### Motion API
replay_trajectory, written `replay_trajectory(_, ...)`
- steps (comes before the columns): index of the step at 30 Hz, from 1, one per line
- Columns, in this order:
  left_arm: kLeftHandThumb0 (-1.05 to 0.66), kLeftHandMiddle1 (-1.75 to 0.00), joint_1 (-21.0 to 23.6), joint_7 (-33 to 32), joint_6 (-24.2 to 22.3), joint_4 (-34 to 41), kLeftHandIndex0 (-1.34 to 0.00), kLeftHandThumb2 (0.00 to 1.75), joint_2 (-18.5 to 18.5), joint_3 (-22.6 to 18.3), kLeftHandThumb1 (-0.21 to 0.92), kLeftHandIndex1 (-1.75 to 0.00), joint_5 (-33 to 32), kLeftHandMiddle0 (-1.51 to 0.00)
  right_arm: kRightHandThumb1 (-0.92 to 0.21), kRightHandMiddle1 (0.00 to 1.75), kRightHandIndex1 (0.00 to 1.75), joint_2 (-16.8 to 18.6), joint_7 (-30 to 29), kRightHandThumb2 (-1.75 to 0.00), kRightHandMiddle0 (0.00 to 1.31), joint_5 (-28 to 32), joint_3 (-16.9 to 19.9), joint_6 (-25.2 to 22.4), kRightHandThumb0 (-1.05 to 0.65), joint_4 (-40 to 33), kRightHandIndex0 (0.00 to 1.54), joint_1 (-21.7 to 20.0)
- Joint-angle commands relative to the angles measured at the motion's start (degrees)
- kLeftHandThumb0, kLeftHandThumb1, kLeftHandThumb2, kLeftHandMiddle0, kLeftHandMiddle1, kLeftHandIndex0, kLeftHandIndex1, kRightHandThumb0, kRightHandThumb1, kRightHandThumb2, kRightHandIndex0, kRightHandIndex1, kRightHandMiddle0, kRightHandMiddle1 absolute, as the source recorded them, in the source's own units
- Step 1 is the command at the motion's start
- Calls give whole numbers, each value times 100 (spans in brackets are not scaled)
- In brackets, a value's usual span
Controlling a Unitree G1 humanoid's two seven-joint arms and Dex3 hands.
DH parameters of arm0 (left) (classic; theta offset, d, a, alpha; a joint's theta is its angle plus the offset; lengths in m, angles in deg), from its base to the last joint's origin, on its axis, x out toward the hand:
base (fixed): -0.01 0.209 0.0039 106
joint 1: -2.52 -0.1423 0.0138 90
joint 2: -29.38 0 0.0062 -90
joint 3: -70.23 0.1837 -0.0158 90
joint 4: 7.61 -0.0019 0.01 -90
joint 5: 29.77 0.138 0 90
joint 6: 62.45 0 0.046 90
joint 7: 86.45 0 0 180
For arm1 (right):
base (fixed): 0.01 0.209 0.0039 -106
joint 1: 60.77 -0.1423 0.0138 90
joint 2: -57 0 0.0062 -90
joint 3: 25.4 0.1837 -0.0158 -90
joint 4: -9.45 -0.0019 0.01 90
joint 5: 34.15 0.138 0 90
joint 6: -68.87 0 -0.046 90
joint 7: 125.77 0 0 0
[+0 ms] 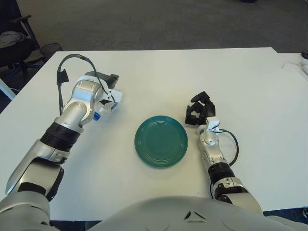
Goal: Put the bottle into the plate.
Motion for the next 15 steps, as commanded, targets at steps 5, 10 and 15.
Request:
replay_trajectory(5,-105,-2,89,215,-5,82,0,108,-26,80,92,-4,-66,-28,-8,175,156,-2,9,-153,57,57,93,-600,0,649,86,621)
replay_trajectory(10,-105,0,73,377,-19,66,0,109,0,141,92,-2,-94,-26,-8,175,156,-12,55,-153,57,70,96,-581,0,639,85,634)
replay_trajectory(15,-105,-1,78,457,6,70,-1,112,-17,188,92,-3,-128,-29,-8,175,157,-15,120,-153,56,86,91,-596,0,582,85,666)
